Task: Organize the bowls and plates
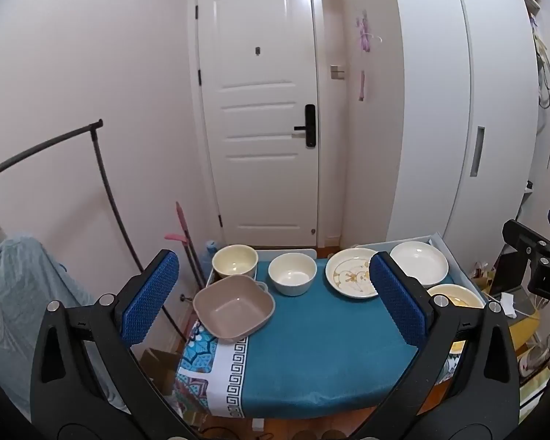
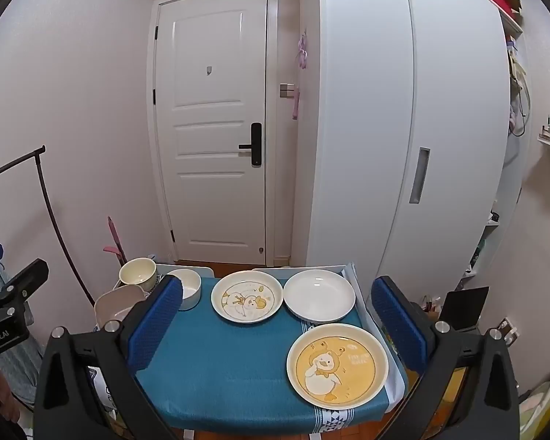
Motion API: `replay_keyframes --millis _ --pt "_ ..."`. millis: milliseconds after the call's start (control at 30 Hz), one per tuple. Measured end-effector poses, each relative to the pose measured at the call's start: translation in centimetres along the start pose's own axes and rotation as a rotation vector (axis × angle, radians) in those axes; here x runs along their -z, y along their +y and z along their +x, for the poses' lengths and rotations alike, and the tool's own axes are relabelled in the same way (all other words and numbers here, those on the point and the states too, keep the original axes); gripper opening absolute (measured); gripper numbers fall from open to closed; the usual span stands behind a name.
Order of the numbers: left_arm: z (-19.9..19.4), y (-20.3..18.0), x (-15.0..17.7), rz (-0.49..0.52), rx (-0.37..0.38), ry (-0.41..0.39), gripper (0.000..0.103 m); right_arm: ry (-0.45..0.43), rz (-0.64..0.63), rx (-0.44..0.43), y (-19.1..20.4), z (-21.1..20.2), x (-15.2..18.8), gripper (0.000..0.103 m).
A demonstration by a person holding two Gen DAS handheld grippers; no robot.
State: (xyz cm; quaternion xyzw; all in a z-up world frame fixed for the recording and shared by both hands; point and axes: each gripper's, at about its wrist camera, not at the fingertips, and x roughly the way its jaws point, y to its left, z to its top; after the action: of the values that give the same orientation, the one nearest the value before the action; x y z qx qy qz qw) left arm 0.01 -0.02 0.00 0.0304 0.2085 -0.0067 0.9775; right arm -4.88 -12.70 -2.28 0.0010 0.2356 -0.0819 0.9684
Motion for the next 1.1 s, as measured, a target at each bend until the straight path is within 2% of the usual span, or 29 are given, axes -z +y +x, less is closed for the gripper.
replay_keyframes --millis 267,400,1100 --pt "0.1 -1.0 0.0 0.015 0.007 0.004 0.103 0.006 0.002 0.008 0.1 1.1 0.4 0.103" --pt "0.6 -0.8 -0.4 0.015 -0.01 -0.011 0.103 0.007 0.006 0.012 0.1 1.3 0.6 0.103" --pt "1.7 -0.6 -0.4 0.006 0.01 0.003 0.103 0.021 0.007 0.014 -0.2 1.9 0.3 0.103"
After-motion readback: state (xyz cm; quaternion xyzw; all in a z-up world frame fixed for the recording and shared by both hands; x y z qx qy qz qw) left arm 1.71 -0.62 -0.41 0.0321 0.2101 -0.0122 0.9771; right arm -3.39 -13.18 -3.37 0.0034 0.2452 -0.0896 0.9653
